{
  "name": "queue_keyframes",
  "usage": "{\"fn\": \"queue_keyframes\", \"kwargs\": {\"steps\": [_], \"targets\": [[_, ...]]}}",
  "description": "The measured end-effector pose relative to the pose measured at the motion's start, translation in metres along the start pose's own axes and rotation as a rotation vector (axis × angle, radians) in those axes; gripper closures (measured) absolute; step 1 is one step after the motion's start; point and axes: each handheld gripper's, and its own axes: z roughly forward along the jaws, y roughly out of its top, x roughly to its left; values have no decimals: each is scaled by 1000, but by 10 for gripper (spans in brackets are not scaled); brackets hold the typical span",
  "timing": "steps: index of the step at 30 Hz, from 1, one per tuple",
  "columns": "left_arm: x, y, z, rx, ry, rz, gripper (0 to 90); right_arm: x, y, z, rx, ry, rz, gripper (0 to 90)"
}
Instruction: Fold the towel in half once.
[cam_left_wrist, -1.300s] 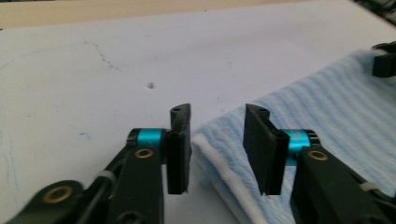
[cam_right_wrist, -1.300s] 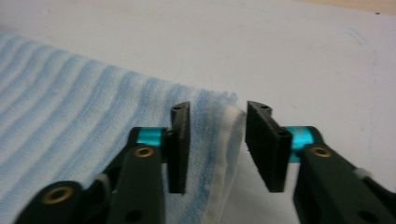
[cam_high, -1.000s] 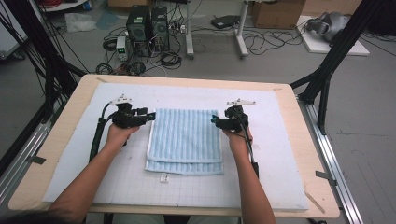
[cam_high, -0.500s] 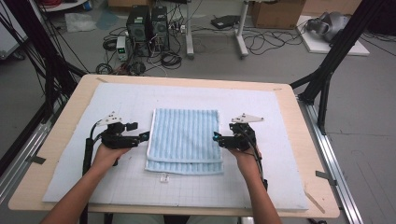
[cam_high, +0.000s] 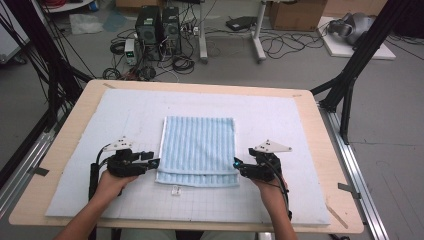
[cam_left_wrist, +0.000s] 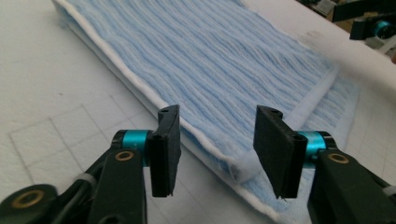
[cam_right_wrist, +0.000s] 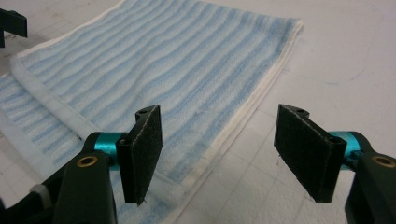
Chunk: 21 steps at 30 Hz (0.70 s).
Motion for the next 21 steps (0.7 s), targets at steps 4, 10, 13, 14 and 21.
{"fn": "queue_keyframes", "kwargs": {"steps": [4,10,13,14,21], "targets": [[-7,-4,4,33,-1,16,551,1,-2,1,11,6,2,317],[-14,-4,11,71,38,70,734,6,-2,6,28,16,-28,332],[-17,-4,10,67,46,103,848,8,-2,7,42,25,-35,347],[-17,-3,9,62,46,113,863,8,-2,7,44,25,-37,363],[-16,1,0,-2,-7,67,872,7,-1,0,52,74,-75,527]]}}
